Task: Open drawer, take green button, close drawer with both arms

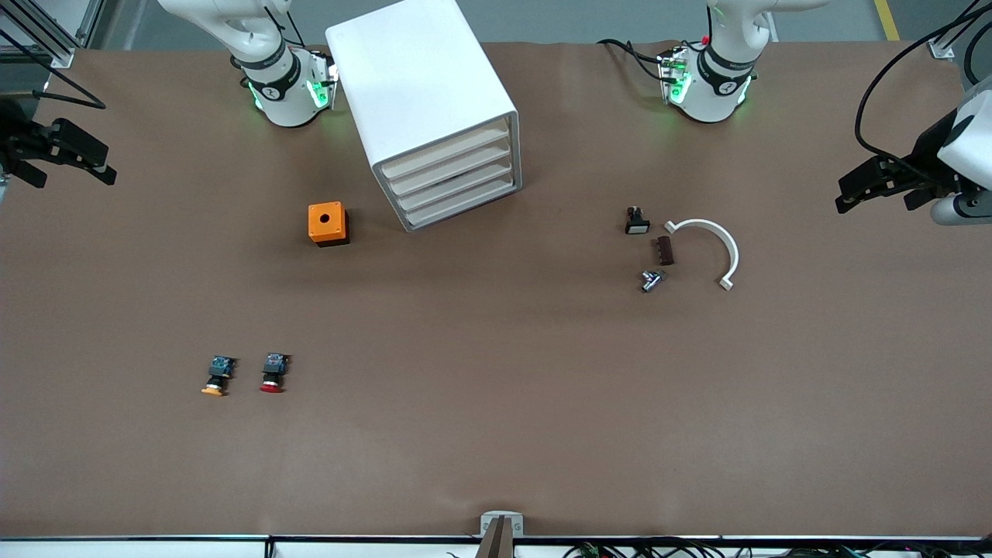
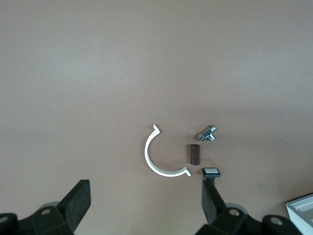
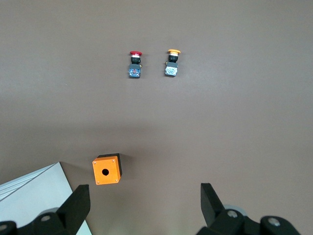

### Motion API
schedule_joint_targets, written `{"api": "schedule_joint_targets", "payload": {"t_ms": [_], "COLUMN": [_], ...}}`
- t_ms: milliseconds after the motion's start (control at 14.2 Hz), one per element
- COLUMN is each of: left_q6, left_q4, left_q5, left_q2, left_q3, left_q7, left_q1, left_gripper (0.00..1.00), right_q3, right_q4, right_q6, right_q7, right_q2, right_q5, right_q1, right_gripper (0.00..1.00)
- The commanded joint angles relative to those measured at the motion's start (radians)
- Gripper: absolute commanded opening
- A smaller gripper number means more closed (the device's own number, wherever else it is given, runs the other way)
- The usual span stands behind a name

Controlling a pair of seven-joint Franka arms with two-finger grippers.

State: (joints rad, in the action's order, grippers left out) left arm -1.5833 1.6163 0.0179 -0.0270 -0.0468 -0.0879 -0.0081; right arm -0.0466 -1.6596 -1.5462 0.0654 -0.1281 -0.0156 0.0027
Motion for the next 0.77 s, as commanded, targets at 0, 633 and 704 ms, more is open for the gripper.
{"api": "schedule_joint_targets", "payload": {"t_ms": [0, 633, 704], "left_q6": [0.034, 0.039, 0.039], "left_q4": [-0.026, -0.029, -0.029], "left_q5": [-0.021, -0.016, -0.018], "left_q2": [0.01, 0.074, 0.1], "left_q3": [-0.012, -0.001, -0.001], "left_q7": [-0.003, -0.013, -0.018], "left_q1": [0.004, 0.019, 0.019], "left_gripper": [1.0, 1.0, 1.0], "right_q3": [-0.004, -0.006, -0.006], "right_q4": [-0.008, -0.008, -0.008], "right_q6": [0.006, 0.009, 0.011], "right_q7": [-0.001, 0.002, 0.002], "right_q2": [-0.021, -0.021, -0.021], "right_q5": [0.013, 0.014, 0.014], "right_q1": [0.008, 0.006, 0.006], "right_gripper": [1.0, 1.0, 1.0]}}
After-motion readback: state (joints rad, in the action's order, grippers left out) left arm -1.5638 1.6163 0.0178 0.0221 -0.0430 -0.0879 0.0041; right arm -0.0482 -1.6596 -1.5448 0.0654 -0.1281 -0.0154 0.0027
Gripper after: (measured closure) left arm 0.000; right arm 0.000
